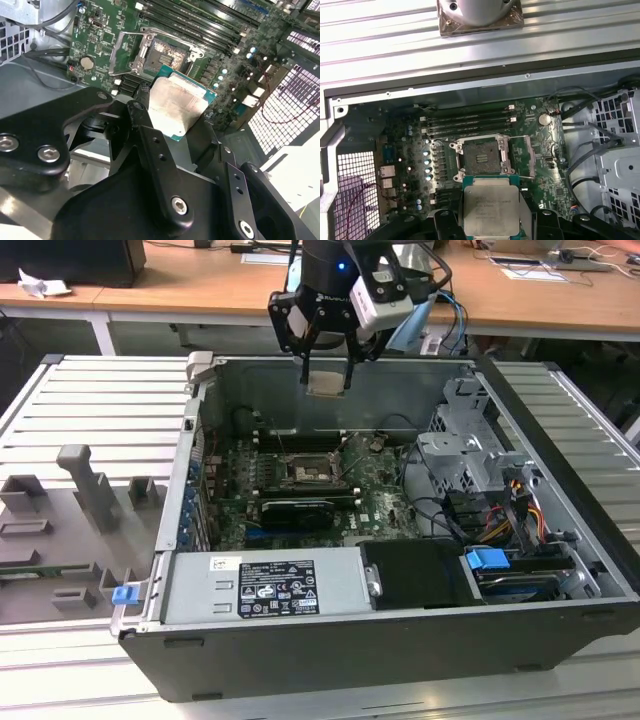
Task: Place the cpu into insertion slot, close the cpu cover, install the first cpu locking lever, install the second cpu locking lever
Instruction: 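Place the cpu into insertion slot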
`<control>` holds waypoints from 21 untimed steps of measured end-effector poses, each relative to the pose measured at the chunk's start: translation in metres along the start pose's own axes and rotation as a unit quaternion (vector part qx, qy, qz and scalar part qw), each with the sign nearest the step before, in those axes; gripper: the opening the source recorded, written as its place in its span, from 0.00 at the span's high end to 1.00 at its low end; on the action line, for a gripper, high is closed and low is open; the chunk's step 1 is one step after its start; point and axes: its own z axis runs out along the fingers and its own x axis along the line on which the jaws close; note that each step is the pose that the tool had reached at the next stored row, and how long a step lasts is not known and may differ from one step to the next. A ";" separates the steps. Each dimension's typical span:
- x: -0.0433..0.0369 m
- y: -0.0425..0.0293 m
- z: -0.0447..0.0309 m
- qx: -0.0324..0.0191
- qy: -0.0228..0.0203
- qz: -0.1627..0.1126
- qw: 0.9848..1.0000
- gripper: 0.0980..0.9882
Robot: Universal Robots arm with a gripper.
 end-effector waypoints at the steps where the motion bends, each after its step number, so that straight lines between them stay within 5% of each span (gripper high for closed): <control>1: 0.0000 0.0000 0.0000 0.000 0.000 0.004 1.000 0.50; 21: 0.0000 -0.0001 0.0005 -0.001 -0.005 0.056 0.998 0.50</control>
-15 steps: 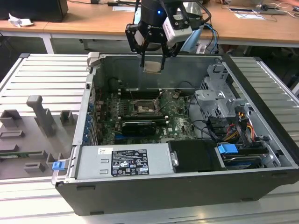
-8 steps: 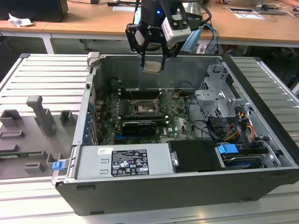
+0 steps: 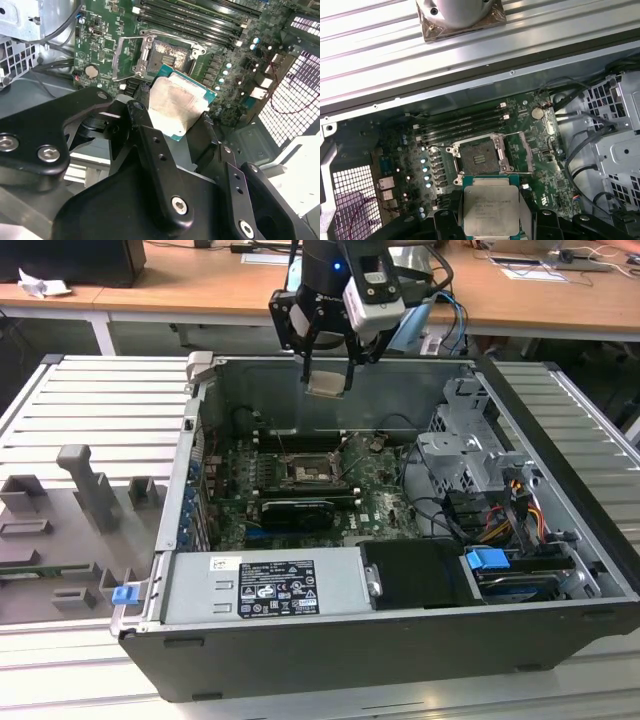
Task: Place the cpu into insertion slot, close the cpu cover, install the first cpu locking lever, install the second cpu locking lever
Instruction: 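Place the cpu into insertion slot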
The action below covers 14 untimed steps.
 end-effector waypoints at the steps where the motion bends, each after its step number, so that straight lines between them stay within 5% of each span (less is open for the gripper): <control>1: 0.0000 0.0000 0.0000 0.000 0.000 0.003 1.000 0.50; 14: 0.0000 0.0000 0.0003 -0.001 -0.002 0.028 1.000 0.50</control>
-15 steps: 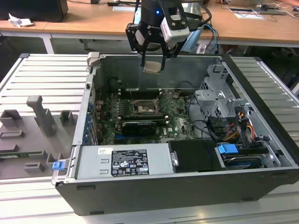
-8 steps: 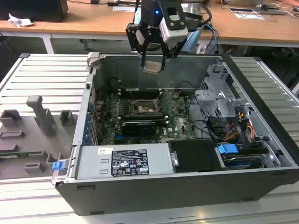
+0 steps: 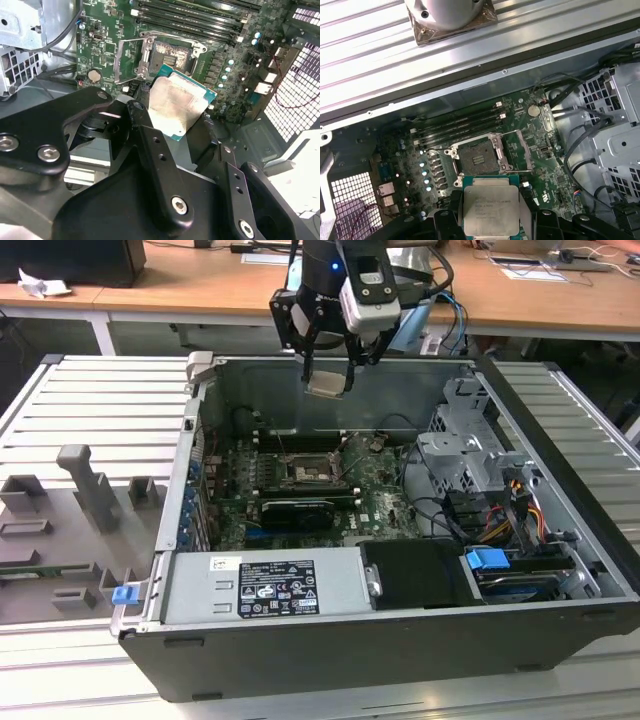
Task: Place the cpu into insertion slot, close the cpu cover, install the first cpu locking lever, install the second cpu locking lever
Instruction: 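Place the cpu into insertion slot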
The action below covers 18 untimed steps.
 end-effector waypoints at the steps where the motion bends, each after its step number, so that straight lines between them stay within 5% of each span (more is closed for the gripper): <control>1: 0.0000 0.0000 0.0000 0.000 0.000 0.003 1.000 0.50; 18: 0.0000 -0.0001 0.0009 -0.001 -0.005 0.052 0.999 0.50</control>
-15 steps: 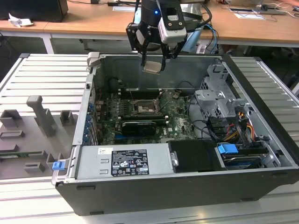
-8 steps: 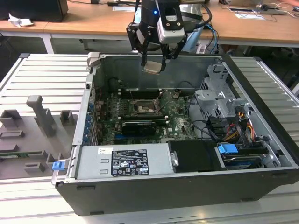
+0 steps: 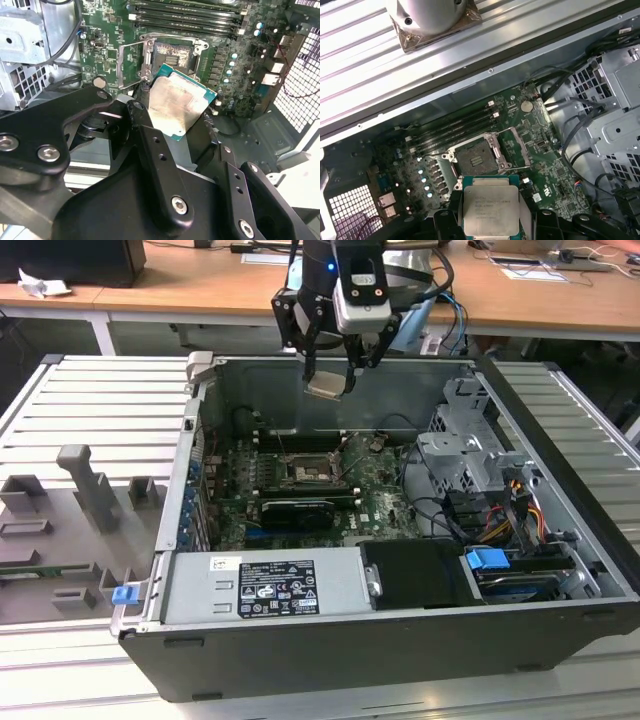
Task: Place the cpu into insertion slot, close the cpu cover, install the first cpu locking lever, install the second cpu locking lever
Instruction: 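Place the cpu into insertion slot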
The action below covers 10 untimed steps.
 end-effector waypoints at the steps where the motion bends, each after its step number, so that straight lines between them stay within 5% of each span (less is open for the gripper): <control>1: 0.0000 0.0000 0.0000 0.000 0.000 0.002 1.000 0.50; 10: 0.0000 0.0000 0.0003 -0.001 -0.003 0.031 1.000 0.50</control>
